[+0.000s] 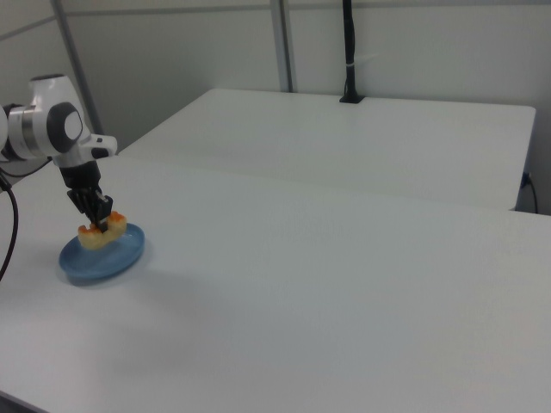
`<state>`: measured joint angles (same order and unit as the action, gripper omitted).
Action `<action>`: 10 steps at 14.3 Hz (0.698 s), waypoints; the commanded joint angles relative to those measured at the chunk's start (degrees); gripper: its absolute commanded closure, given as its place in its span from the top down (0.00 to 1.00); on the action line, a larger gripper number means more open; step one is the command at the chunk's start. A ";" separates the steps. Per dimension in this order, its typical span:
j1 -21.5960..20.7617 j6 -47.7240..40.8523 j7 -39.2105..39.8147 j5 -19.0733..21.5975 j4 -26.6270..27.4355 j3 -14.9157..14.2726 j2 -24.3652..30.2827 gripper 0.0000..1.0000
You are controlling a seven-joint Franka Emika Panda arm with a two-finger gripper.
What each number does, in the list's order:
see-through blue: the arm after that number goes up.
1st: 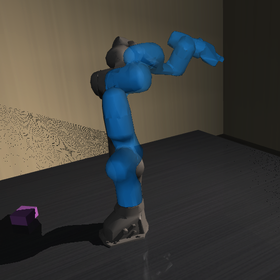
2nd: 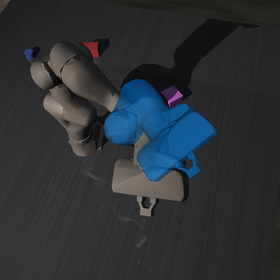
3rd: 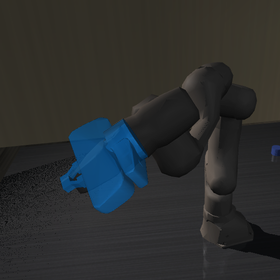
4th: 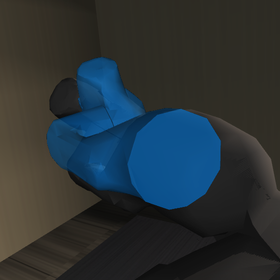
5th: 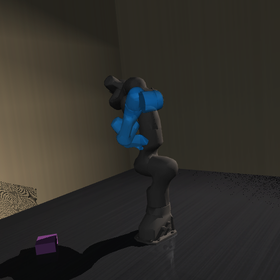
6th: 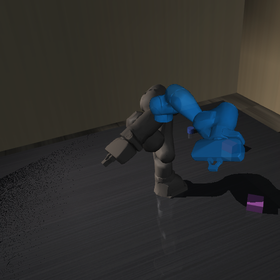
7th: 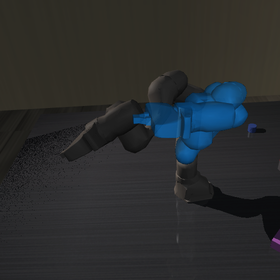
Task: Put the bread onto the plate
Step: 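Carry the held bread roll over the blue plate and lower it, then open the gripper to release the bread roll onto the plate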
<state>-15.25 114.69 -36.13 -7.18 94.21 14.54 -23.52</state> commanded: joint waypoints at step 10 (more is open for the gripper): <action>-0.57 4.05 -2.71 -2.84 1.33 -0.39 -2.23 1.00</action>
<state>-15.27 117.58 -37.41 -8.63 94.73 14.47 -26.32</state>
